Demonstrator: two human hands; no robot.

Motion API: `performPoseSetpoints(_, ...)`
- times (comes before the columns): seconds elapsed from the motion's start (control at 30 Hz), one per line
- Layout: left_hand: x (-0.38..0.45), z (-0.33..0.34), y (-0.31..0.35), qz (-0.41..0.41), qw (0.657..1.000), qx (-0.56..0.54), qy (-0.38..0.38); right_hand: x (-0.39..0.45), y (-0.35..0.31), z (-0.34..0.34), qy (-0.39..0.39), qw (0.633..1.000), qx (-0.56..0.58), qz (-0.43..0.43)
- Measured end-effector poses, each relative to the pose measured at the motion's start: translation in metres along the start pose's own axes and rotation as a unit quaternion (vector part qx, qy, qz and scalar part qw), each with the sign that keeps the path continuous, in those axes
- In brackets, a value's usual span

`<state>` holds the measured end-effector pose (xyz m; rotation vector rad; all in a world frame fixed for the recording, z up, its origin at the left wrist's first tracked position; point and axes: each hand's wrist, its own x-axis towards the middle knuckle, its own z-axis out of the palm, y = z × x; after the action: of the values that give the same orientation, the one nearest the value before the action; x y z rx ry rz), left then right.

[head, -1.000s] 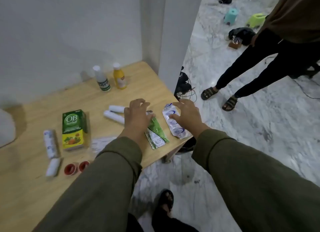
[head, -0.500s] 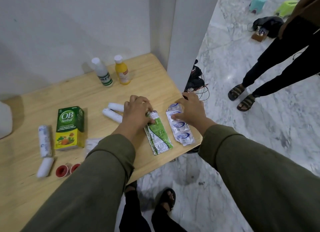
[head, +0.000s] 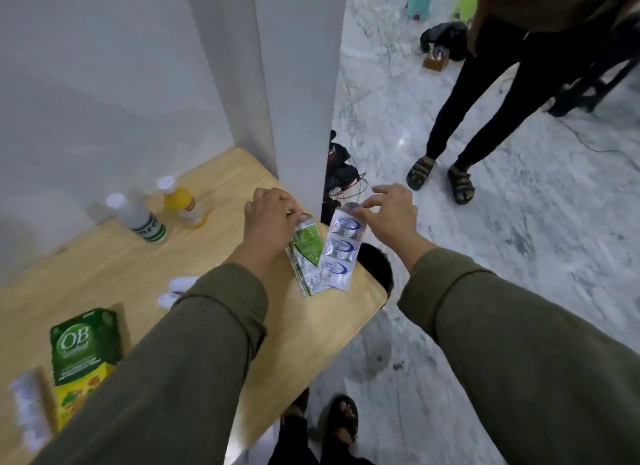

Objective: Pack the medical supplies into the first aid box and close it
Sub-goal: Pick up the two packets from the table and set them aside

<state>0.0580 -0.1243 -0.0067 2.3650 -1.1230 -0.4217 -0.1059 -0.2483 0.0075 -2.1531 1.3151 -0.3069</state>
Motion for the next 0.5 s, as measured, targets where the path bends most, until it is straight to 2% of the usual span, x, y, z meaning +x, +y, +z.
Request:
performPoseSetpoints(0.2, 0.061, 0.01, 0.094, 0.144, 0.989, 0.0, -0.038, 0.02, 0.04, -0.072, 0.125, 0.988, 0.025, 0.086)
performPoseSetpoints(0.33, 0.085, 0.041, 0.136, 0.197, 0.979, 0.003, -0.056, 0.021, 0.07, -0.097, 0.166, 0.977, 0.029, 0.134)
performPoseSetpoints(0.5, 0.105, 0.094, 0.146, 0.188, 0.974, 0.044, -0.114, 0.032, 0.115, -0.081, 0.163, 0.97, 0.038, 0.178)
